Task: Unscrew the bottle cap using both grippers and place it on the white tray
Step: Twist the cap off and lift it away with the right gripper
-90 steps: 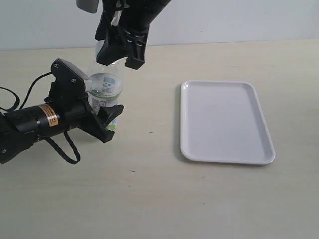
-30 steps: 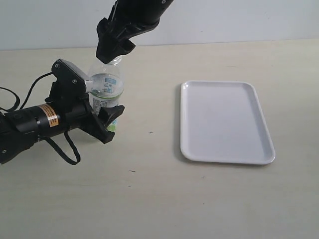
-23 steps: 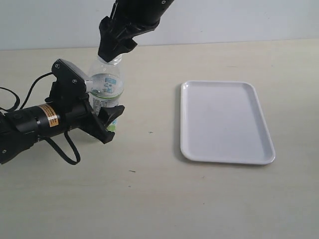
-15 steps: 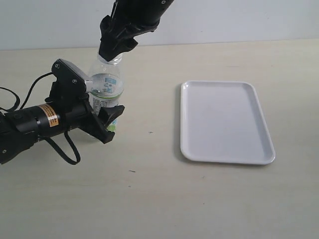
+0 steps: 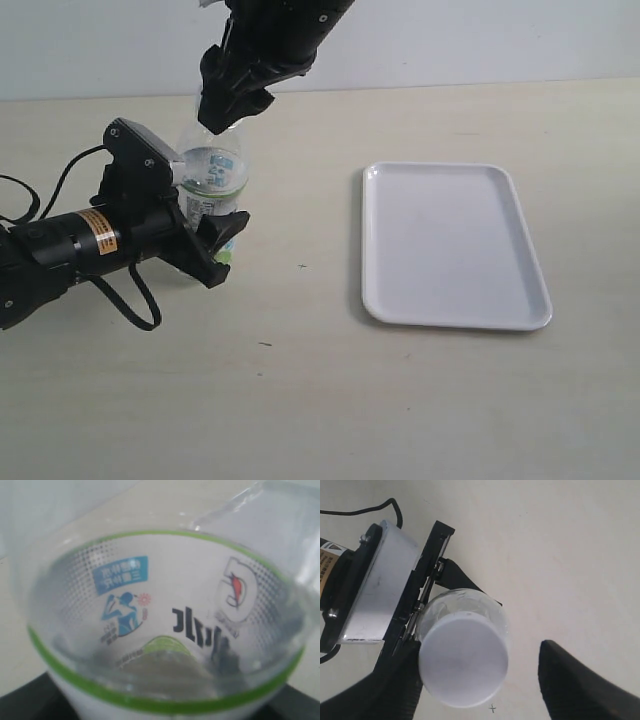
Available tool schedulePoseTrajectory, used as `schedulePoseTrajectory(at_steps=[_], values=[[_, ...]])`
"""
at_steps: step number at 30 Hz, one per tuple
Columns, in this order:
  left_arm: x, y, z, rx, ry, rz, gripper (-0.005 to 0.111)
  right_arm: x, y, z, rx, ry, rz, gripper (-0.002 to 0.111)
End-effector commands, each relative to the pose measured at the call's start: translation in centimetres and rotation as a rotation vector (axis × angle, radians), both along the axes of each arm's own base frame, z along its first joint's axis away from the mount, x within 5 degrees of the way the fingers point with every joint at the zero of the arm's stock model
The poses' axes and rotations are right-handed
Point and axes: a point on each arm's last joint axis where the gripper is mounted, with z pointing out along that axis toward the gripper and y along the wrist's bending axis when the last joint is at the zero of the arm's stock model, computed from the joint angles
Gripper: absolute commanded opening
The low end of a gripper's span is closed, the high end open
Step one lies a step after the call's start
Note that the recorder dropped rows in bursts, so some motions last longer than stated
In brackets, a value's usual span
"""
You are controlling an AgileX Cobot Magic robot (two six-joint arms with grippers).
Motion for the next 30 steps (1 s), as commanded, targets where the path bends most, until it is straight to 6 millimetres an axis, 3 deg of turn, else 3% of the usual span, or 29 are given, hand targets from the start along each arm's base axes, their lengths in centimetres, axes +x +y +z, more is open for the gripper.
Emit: schedulePoseTrajectory(at_steps=[1,4,9,10,12,17,22,30], values=[[0.01,-0.22,0.51,-0.015,-0.025,-0.007,0.0,0.28,-0.16,0.17,-0.001,-0.035,-0.005,0.062],[0.01,-0.22,0.51,-0.015,-0.025,-0.007,0.0,0.28,-0.16,0.17,-0.003,-0.038,0.001,0.059],[0.01,-0.22,0.51,-0.015,-0.025,-0.007,0.0,0.35,-0.14,0.21,0.0,-0.046,-0.003,0.026],[0.01,-0.22,0.51,-0.015,-0.025,-0.007,0.0,0.38,-0.13,0.22,-0.001,-0.054,0.003,0.01],[0.01,-0.22,0.51,-0.015,-0.025,-0.007,0.0,0.37,-0.12,0.23,-0.007,-0.066,0.022,0.0],[0.02,-0.23,0.53,-0.016,-0.027,-0.007,0.0,0.2,0.16,0.36,-0.026,-0.159,0.192,0.0],[0.02,-0.23,0.53,-0.018,-0.025,-0.006,0.0,-0.28,0.5,0.45,-0.078,-0.328,0.515,0.0],[0.02,-0.24,0.55,-0.019,-0.027,-0.006,0.0,-0.35,0.65,0.55,-0.123,-0.477,0.72,0.0]])
